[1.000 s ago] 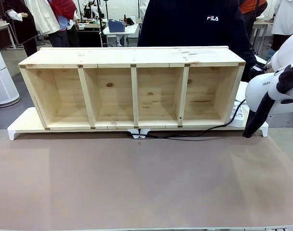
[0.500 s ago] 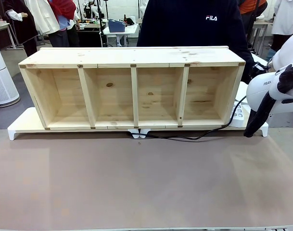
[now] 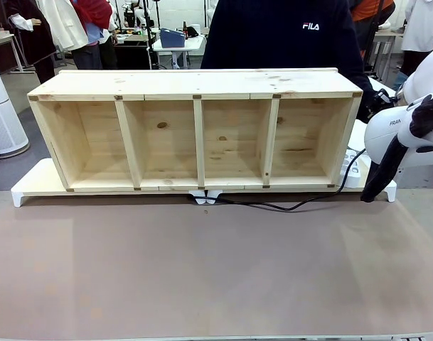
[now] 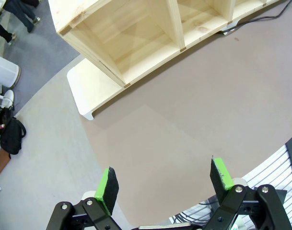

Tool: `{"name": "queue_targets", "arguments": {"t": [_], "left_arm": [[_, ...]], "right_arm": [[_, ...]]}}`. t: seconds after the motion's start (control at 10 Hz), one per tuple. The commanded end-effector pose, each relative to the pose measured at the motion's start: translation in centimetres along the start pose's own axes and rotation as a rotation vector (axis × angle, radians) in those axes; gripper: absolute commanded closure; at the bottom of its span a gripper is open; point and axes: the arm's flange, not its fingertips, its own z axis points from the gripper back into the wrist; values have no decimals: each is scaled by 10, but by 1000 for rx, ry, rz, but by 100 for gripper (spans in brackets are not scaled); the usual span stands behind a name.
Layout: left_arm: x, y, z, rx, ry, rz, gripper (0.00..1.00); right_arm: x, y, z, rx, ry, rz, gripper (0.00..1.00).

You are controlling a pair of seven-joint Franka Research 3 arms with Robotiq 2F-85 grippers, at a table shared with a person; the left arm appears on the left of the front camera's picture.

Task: Perform cable management.
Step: Release the Power Cable when the human grasps it.

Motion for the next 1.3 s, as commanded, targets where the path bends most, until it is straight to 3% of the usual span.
{"name": "queue_targets", "arguments": {"t": [0.0, 0.4, 0.5, 0.6, 1.2], "left_arm": [[2, 0, 0, -3, -12, 2, 0], [2, 0, 0, -3, -12, 2, 0], [2, 0, 0, -3, -12, 2, 0], [2, 0, 0, -3, -12, 2, 0], [2, 0, 0, -3, -12, 2, 0]], "right_arm": [[1, 0, 0, -12, -4, 26, 0], [1, 1, 0, -11, 3, 32, 0], [-2, 1, -1, 54, -51, -6, 0], [0, 0, 0, 0, 0, 4, 0], [0, 0, 0, 0, 0, 4, 0]]}}
